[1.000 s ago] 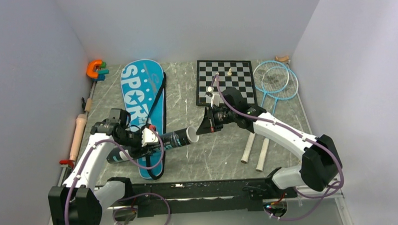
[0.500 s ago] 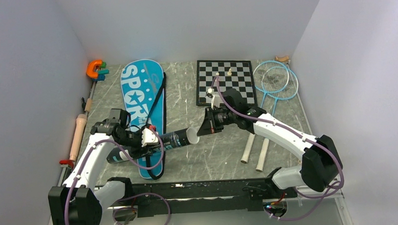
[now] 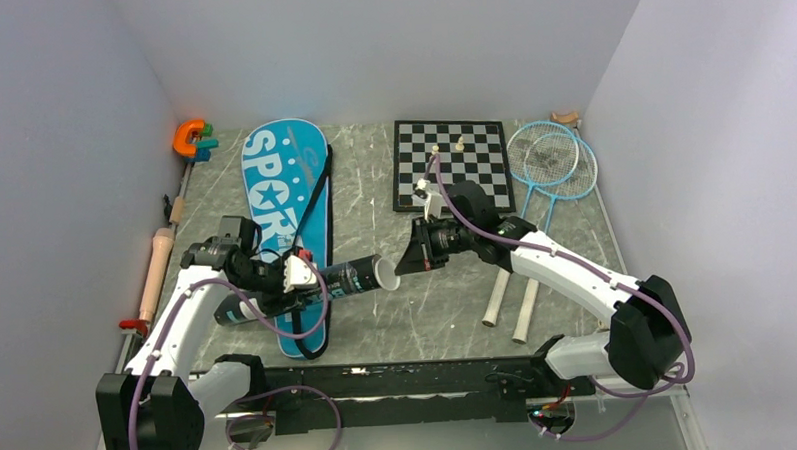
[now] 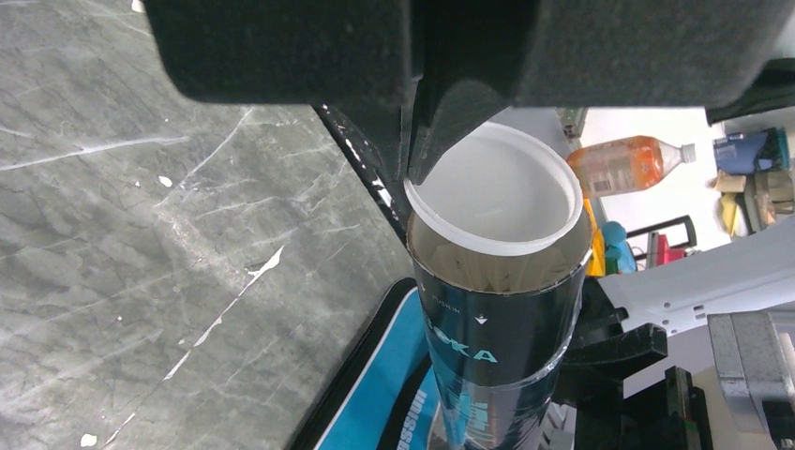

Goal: Pack up the badminton gear

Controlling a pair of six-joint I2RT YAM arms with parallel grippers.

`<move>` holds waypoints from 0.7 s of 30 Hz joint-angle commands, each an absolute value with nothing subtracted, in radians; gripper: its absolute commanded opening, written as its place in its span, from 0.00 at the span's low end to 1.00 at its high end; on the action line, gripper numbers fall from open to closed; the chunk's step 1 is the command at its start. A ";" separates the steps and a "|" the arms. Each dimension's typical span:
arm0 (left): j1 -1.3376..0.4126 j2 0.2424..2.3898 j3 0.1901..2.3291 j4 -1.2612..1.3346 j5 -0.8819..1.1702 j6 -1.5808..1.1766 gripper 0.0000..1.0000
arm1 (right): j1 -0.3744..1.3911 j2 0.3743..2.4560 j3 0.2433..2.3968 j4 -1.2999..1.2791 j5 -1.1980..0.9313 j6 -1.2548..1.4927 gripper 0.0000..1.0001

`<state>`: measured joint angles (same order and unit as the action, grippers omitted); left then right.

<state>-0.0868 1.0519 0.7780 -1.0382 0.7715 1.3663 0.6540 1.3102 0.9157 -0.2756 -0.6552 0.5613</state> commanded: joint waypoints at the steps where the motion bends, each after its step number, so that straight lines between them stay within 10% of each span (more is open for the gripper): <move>1: -0.092 1.043 0.820 -1.055 0.834 1.377 0.00 | 0.666 1.302 0.939 -0.229 -0.667 0.566 0.00; 21: -0.100 1.034 0.800 -1.074 0.816 1.406 0.00 | 0.669 1.321 0.954 -0.221 -0.639 0.580 0.00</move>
<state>-0.0944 1.0515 0.7807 -1.0599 0.7700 1.3766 0.6640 1.3212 0.9173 -0.2604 -0.6510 0.5705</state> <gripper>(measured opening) 0.701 0.009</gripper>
